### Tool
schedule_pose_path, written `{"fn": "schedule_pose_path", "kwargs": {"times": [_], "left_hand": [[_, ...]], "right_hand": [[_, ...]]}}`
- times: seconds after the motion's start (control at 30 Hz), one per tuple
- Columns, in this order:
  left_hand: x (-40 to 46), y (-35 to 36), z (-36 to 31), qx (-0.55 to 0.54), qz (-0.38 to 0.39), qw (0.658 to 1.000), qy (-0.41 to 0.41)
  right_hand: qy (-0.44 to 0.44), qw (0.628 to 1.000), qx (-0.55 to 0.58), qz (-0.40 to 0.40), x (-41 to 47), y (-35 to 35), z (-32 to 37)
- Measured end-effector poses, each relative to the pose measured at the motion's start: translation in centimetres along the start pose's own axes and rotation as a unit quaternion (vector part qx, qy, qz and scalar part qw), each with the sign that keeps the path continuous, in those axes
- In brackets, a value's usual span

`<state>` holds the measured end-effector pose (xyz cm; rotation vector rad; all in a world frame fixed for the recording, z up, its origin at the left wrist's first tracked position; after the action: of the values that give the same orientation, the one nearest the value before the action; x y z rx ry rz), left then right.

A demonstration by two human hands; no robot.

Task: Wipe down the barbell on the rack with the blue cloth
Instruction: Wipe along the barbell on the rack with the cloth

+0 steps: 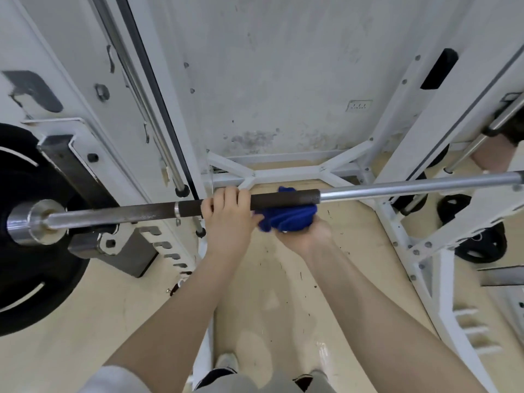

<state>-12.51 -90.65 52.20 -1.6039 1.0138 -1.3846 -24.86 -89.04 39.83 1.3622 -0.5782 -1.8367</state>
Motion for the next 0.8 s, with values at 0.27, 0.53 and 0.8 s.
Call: {"fn": "schedule_pose_path", "kwargs": {"times": [0.27,0.53,0.8], "left_hand": [[-0.1,0.6,0.2,-0.013,0.007,0.998,-0.058],[-1.0,0.3,0.3,-0.032,0.029,0.994,-0.1],[-2.1,-0.1,-0.9,-0.061,0.095,0.981,-0.156]], "right_hand": [[-0.062,0.991,0.118,-0.034,1.1,-3.0,10.6],[0.073,0.992,-0.089,0.06,-2.1,0.4,-0.6],[-0.057,0.986,-0.154,0.001,-3.0,-3.0,10.5]]}}
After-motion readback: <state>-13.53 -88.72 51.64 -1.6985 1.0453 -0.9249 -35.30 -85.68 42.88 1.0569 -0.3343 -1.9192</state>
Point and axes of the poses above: each hand's wrist, its own x-axis towards the middle knuckle, its own y-axis out of the palm, z = x × y, the point moved 10 cm from there along x, towards the middle knuckle, and after that the axes turned 15 degrees about -y, right-handed, at the moved point
